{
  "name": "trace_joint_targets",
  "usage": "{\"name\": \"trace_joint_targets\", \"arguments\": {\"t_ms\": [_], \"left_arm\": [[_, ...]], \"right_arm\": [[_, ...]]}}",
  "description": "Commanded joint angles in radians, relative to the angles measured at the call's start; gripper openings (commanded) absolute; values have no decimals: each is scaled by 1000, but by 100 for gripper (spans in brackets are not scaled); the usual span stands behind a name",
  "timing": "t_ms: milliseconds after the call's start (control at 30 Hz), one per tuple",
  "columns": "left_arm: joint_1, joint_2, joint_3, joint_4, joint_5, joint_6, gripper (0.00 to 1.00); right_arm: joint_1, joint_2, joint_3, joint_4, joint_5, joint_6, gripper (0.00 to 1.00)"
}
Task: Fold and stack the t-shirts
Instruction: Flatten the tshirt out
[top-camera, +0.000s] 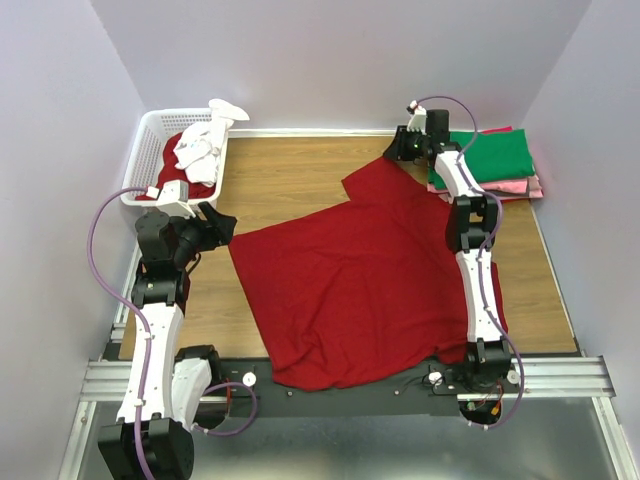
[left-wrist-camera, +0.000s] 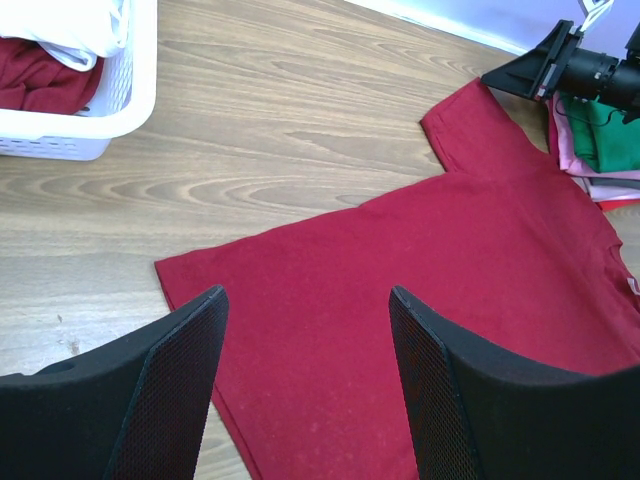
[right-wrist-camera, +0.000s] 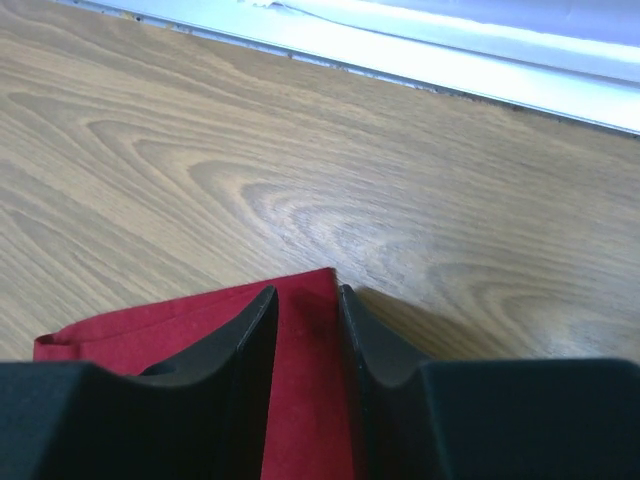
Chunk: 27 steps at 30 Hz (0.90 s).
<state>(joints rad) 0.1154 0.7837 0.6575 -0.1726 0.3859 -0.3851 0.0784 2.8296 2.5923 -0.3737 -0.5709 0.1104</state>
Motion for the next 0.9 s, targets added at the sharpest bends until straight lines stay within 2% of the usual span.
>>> {"name": "trace_joint_targets", "arguments": {"t_ms": [0, 133, 367, 667, 733, 833, 867], "left_arm": [[-3, -3, -7, 15, 10, 9, 73], [-3, -8, -9, 15, 10, 9, 73], [-3, -12, -9, 18, 11, 9, 73], [-3, -3, -15, 27, 22, 6, 73], [-5, 32, -19, 25, 13, -3, 73], [-14, 138, -3, -16, -30, -24, 67], [-23, 169, 8, -45, -88, -34, 65]], "right_arm": [[11, -18, -54, -4, -18, -31, 38], [11, -41, -80, -16, -14, -40, 37], [12, -56, -100, -45, -10, -61, 24], [11, -49, -35, -50, 25, -77, 0], [9, -53, 5, -48, 23, -74, 0], [9, -88, 15, -47, 5, -68, 0], [11, -99, 8, -47, -1, -67, 0]]}}
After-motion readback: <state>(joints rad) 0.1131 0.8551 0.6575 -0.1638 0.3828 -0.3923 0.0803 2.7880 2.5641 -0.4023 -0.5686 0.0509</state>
